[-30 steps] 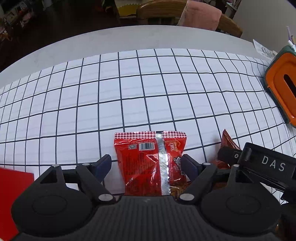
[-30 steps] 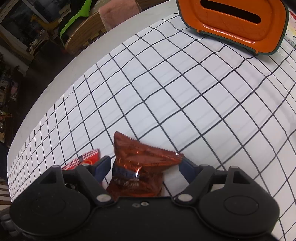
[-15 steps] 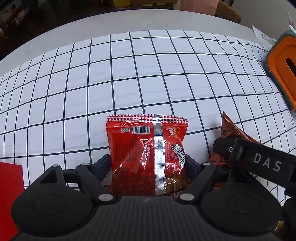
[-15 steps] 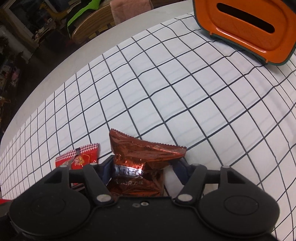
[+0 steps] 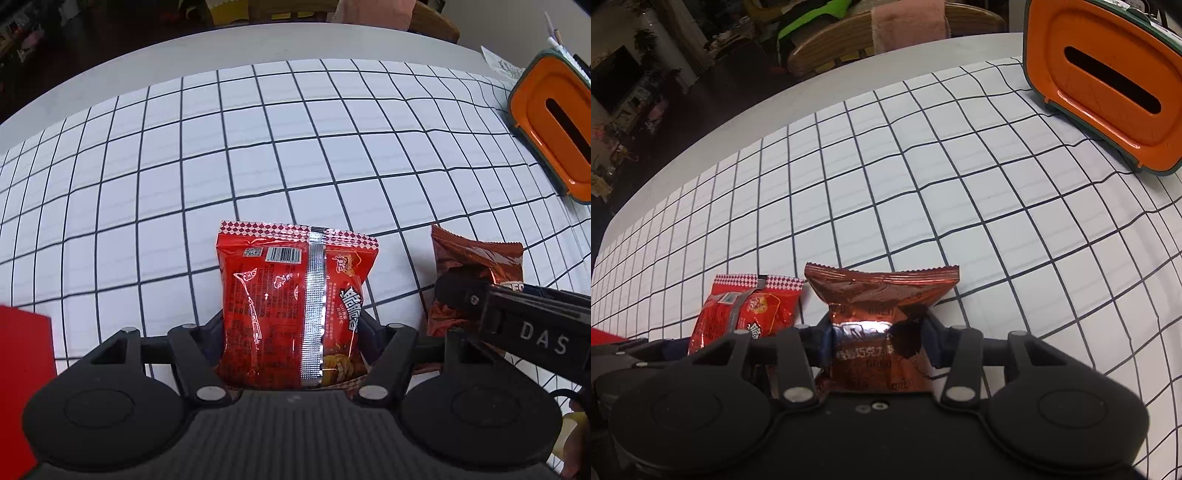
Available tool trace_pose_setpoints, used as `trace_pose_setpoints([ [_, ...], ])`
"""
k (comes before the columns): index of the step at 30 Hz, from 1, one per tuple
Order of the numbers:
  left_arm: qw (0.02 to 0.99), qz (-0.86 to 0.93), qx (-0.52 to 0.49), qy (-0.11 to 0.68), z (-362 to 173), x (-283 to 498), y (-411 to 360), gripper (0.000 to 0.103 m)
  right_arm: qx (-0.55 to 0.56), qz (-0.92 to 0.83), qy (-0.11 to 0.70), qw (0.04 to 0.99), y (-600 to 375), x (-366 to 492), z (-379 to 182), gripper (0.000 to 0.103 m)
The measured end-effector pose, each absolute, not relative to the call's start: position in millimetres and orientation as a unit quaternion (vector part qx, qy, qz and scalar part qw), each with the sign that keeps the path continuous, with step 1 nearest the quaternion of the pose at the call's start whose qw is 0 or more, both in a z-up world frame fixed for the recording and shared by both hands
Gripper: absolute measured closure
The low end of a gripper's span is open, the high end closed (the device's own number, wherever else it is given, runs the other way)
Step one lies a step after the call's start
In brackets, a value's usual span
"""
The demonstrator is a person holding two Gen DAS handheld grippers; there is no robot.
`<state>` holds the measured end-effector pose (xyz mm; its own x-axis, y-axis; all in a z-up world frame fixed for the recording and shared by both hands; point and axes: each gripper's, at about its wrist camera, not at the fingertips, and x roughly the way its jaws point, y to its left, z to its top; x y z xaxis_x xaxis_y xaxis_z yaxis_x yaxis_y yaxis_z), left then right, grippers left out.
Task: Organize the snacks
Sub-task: 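Carry the red bag and Oreo bag with both tools over the box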
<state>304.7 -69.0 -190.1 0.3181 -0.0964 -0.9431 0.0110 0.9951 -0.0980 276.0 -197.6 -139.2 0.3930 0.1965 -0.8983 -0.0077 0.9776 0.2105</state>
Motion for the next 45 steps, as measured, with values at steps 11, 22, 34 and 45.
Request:
trace_pose_setpoints([
  [11,0.820,-0.023,-0.053,0.569,-158,245,-31,0.036,0.072,0.103,0.535,0.835,-199,236,-119,0.063],
  [22,0.846,-0.028,-0.041,0.530,-77,189,-5,0.036,0.061,0.155,0.509,0.844,-189,195,-68,0.063],
  [34,0.861,-0.019,-0.054,0.506,5,99,66,0.035,0.046,0.205,0.487,0.848,-154,167,-31,0.063],
  [45,0.874,0.006,-0.062,0.482,39,54,156,0.035,0.026,0.253,0.474,0.843,-85,158,-12,0.063],
])
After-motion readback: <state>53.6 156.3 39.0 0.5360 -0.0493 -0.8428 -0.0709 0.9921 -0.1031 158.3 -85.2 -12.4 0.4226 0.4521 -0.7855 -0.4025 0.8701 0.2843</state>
